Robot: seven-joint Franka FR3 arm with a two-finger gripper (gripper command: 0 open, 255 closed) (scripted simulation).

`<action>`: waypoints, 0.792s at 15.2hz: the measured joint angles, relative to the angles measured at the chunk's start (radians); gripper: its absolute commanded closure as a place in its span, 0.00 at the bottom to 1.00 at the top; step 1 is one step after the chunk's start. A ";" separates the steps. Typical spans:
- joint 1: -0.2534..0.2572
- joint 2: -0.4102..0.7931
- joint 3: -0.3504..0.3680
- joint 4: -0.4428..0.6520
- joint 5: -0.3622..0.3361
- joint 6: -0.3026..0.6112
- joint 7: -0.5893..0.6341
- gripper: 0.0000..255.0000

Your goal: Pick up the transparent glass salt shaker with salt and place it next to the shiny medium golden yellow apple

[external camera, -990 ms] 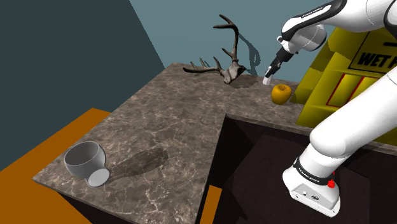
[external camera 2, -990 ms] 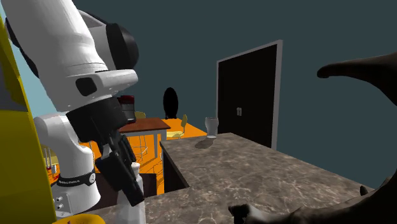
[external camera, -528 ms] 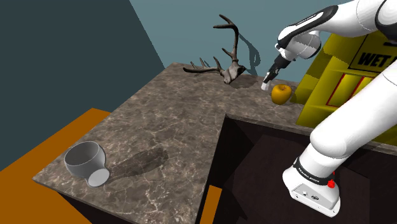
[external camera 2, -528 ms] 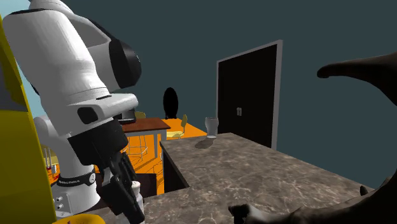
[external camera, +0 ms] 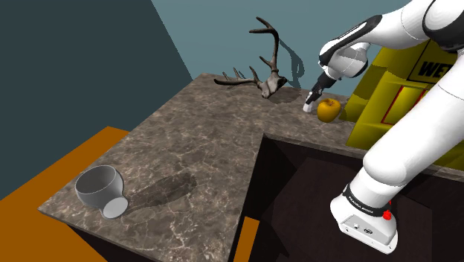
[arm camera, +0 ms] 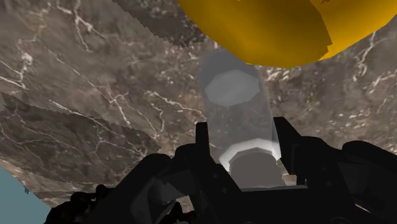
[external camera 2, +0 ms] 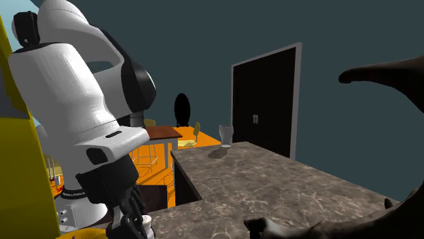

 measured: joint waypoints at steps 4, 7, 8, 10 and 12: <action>0.006 0.022 -0.003 -0.007 0.032 0.021 -0.029 1.00; 0.006 0.023 -0.003 -0.008 0.034 0.023 -0.030 1.00; 0.006 0.023 -0.003 -0.008 0.034 0.023 -0.030 1.00; 0.006 0.023 -0.003 -0.008 0.034 0.023 -0.031 0.00; 0.006 0.023 -0.003 -0.008 0.035 0.023 -0.031 0.00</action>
